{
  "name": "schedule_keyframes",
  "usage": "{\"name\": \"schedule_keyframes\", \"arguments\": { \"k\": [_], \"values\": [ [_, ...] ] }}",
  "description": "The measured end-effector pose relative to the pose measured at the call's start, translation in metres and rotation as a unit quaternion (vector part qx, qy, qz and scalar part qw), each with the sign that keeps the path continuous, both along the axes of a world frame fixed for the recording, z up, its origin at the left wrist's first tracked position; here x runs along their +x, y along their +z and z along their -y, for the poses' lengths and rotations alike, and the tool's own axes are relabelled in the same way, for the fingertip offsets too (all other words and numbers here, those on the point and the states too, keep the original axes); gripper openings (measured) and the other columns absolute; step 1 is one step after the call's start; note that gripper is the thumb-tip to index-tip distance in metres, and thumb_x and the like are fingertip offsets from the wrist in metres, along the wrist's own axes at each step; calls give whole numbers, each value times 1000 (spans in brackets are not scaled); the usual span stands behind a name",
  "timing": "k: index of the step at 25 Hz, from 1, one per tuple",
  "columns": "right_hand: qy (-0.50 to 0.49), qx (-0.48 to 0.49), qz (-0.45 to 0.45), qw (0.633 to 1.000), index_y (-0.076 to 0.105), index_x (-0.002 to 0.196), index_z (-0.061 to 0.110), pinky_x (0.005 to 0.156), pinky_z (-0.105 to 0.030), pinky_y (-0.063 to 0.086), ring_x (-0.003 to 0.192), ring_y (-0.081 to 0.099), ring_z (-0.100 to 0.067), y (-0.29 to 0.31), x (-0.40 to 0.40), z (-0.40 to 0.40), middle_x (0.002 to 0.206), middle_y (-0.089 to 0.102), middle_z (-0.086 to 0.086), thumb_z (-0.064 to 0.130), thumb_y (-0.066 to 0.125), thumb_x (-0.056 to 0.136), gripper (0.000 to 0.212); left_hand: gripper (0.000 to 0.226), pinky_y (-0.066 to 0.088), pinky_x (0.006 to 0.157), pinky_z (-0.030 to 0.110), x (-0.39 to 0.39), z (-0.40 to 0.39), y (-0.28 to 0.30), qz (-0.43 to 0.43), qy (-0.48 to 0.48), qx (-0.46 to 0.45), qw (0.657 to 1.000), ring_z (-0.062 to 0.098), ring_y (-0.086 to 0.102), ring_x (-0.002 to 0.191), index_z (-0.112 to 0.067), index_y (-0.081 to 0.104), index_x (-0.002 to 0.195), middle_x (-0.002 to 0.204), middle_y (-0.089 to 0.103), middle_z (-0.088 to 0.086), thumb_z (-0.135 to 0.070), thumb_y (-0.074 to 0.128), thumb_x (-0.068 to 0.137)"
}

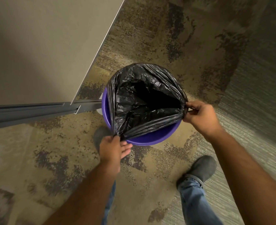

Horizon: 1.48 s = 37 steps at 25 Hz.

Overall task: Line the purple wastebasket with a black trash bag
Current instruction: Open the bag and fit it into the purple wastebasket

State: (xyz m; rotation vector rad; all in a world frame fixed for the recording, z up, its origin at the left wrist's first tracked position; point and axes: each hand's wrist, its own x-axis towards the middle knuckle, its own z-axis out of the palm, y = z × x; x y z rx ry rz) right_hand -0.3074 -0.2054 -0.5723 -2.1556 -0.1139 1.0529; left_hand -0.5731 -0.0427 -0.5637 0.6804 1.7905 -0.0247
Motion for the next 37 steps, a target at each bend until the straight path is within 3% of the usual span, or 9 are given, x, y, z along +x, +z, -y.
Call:
{"name": "schedule_keyframes", "arguments": {
  "k": [4, 9, 12, 14, 19, 23, 28, 34, 37],
  "values": [
    [72, -90, 133, 984, 81, 115, 10, 84, -30, 54, 96, 70, -25, 15, -10, 14, 105, 74, -5, -10, 72, 75, 46, 28, 66, 88, 44, 4, 23, 2, 14, 81, -61, 995, 32, 81, 97, 2, 60, 131, 113, 77, 20, -8, 58, 105],
    [168, -209, 56, 962, 77, 89, 11, 54, -19, 41, 67, 62, -17, 9, -13, 13, 79, 69, -4, -1, 72, 79, 16, 34, 56, 106, 50, 1, 37, 7, 64, 209, -39, 975, 34, 71, 120, -5, 61, 138, 132, 71, 21, -2, 56, 105],
    [-10, -103, -91, 990, 76, 93, 4, 78, -44, 65, 91, 75, -36, -8, -13, 17, 90, 77, -17, -5, 59, 88, 20, 35, 52, 107, 58, -6, 40, 8, 118, 230, -67, 964, 36, 70, 122, -9, 57, 142, 133, 73, 18, -17, 54, 108],
    [-165, -9, -185, 969, 75, 104, 1, 96, -52, 62, 106, 73, -36, -9, -11, 16, 107, 78, -19, -9, 46, 96, 32, 40, 50, 109, 58, -11, 44, 8, 150, 195, -69, 967, 39, 68, 126, -6, 57, 141, 134, 72, 18, -23, 58, 105],
    [-231, 82, -225, 943, 72, 115, 1, 77, -33, 68, 93, 74, -23, -12, -10, 9, 108, 78, -10, -14, 57, 96, 29, 44, 57, 92, 41, -2, 44, 6, 155, 96, -14, 983, 32, 71, 118, -5, 59, 131, 128, 74, 14, 12, 66, 91],
    [-280, 77, -165, 943, 71, 111, 2, 75, -28, 66, 88, 76, -19, -20, -11, 8, 123, 70, -15, -15, 69, 90, 27, 34, 59, 82, 33, 7, 58, 2, 113, 56, 33, 992, 29, 73, 111, -4, 59, 123, 121, 74, 12, 9, 68, 93],
    [46, -123, 42, 990, 79, 114, 11, 88, -44, 65, 90, 76, -25, -26, -13, 9, 103, 78, -3, -13, 76, 82, 40, 12, 57, 80, 35, 4, 62, -11, 50, 109, 19, 993, 30, 70, 116, -12, 67, 113, 124, 73, 14, -14, 66, 101],
    [-98, -15, -111, 989, 77, 103, 2, 91, -43, 64, 97, 76, -28, -30, -20, -5, 104, 81, -13, -15, 70, 85, 26, 17, 51, 79, 37, 3, 10, -28, 75, 187, 6, 979, 24, 67, 106, -18, 68, 113, 123, 73, 8, -24, 54, 105],
    [-153, -68, -150, 974, 73, 92, 5, 90, -42, 61, 101, 70, -30, -30, -2, -17, 95, 74, -9, -13, 63, 91, 21, 26, 58, 85, 41, 8, -19, -41, 108, 200, -7, 974, 33, 71, 108, -5, 70, 114, 107, 77, 13, -14, 47, 104]
  ]
}}
